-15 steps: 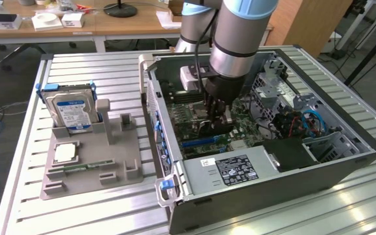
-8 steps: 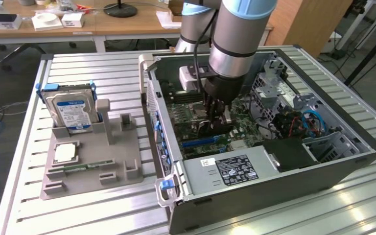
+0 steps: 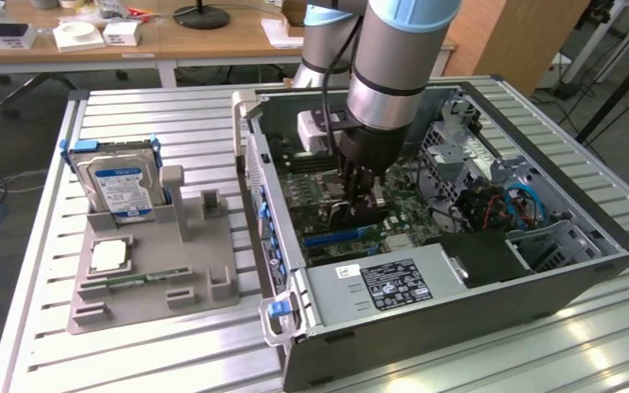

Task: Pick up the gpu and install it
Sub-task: 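Pick up the gpu and move the gpu toward the slot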

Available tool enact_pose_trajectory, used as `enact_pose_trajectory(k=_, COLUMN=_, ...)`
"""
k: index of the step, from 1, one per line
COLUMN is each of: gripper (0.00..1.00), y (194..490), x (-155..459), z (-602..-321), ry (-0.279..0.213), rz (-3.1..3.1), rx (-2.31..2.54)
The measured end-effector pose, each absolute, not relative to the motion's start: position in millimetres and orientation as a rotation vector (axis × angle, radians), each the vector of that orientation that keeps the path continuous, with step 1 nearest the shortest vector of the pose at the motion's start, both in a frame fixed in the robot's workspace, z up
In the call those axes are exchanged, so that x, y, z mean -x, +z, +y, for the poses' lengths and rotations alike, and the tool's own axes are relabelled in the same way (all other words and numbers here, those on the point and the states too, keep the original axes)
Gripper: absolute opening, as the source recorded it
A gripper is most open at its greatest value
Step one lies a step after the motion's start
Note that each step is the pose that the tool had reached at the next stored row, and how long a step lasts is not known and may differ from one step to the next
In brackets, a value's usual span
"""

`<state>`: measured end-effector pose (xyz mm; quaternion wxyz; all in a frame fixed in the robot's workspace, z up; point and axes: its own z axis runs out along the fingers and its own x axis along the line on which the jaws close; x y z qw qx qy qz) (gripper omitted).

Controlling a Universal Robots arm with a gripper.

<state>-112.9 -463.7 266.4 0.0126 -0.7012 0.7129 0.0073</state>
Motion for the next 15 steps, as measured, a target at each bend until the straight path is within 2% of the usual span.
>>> enact_pose_trajectory(k=15, gripper=0.26, y=265.6, x=114.2, z=-463.7, ry=0.025, rz=2.223, rx=2.186)
